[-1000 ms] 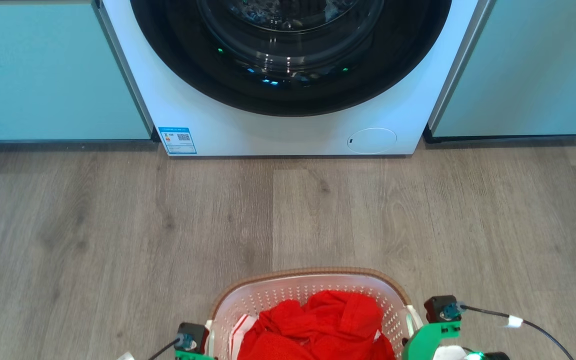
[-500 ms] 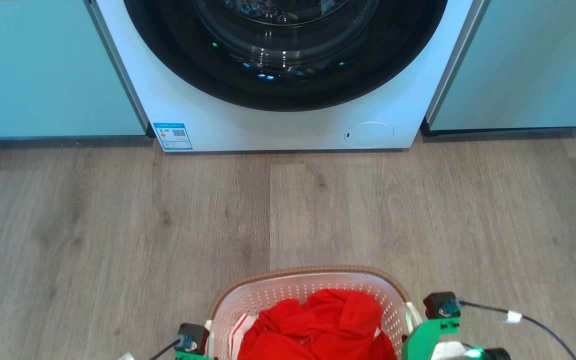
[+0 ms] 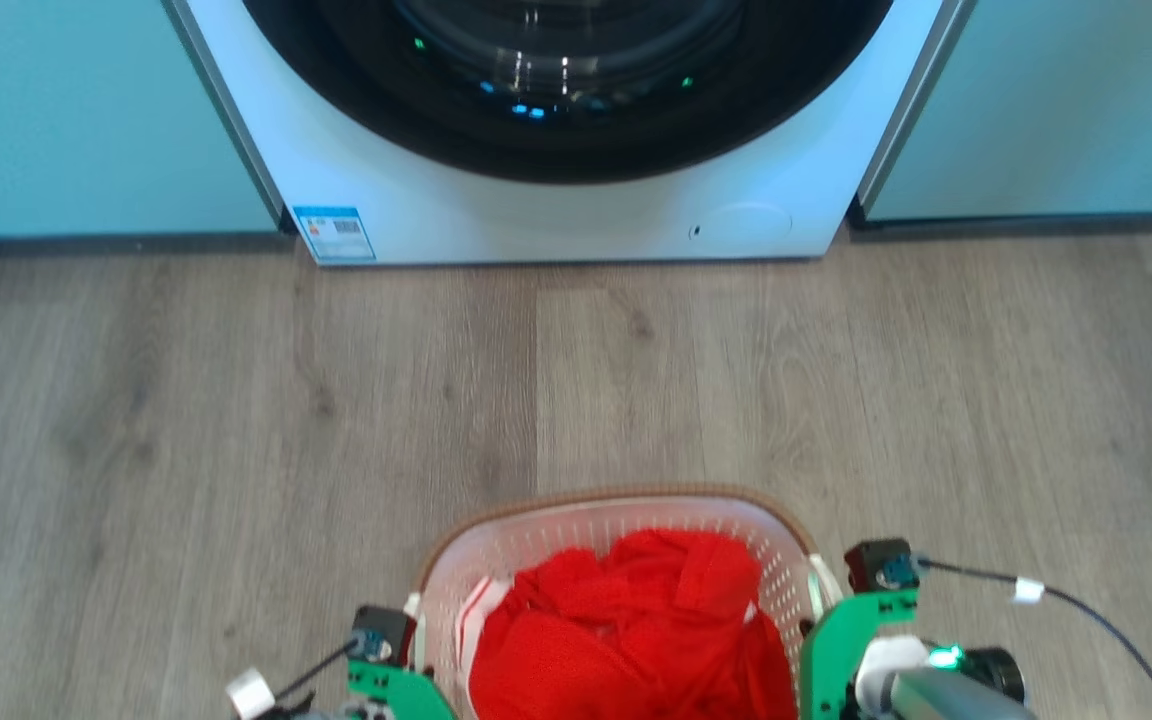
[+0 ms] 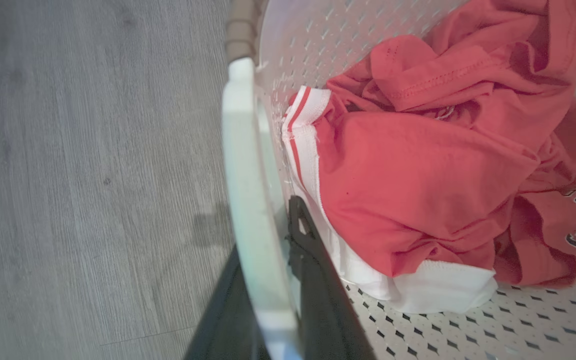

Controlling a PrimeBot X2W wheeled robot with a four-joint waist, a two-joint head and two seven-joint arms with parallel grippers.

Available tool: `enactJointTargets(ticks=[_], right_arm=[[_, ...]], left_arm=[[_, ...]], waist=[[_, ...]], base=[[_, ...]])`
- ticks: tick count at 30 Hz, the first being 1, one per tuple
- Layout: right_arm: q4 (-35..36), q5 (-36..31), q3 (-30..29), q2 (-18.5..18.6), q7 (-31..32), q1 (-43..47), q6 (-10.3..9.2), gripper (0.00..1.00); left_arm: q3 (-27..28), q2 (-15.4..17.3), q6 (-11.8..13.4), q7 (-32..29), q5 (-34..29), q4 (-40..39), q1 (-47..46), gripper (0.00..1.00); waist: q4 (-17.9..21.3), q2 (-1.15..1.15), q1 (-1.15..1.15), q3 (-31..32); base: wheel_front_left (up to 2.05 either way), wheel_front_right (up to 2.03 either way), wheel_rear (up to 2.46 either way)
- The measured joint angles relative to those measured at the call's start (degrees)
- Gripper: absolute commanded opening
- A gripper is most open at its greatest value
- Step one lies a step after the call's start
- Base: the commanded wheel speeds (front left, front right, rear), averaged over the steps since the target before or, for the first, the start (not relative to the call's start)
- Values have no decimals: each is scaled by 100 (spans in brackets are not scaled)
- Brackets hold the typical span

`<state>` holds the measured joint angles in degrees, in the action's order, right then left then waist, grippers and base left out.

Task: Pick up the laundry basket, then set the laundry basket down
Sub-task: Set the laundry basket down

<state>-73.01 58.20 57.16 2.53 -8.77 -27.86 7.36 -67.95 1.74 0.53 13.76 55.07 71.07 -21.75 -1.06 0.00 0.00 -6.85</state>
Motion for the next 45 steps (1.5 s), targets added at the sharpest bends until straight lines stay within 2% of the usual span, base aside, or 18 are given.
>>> enactJointTargets(ticks=[5,13,15,16,18,22,26,34,45], right_arm=[[-12,35,34,2,-48,-301,0,0],[-77,35,54,11,-197,-1049,0,0],[-109,35,44,24,-209,-1275,0,0],[-121,35,-2,47,-322,-1534,-1,0],[-121,35,-56,88,-401,-1885,-1,0],[-133,-21,-121,114,-411,-2471,-1,0],[-164,-123,-196,116,-432,-2627,-1,0],[-179,-606,-644,122,-476,-3037,-1,0],[-177,-1570,-1592,132,-479,-3457,-1,0]], left_arm=[[-2,1,19,42,0,1,-295,0],[29,4,255,78,-36,-68,-985,0],[92,3,222,-177,-33,-59,-1401,0],[147,4,192,-260,-34,-49,-1967,0],[169,1,174,-255,-35,-36,-2399,0],[191,-2,174,-156,-36,13,-2769,0],[191,-1,163,-149,-37,48,-3021,0],[188,0,151,-60,-60,68,-3467,0],[177,-3,181,1,-62,56,-4003,0]], waist=[[6,0,0,-289],[18,0,1,-1010],[19,0,1,-1226],[19,0,1,-1459],[17,0,2,-1703],[-1,0,2,-2217],[-30,0,2,-2705],[-82,0,1,-3409],[-170,0,1,-4255]], base=[[0,0,0],[0,0,0],[0,0,0],[0,0,0],[0,0,0],[0,0,0],[0,0,0],[0,0,0],[0,0,0]])
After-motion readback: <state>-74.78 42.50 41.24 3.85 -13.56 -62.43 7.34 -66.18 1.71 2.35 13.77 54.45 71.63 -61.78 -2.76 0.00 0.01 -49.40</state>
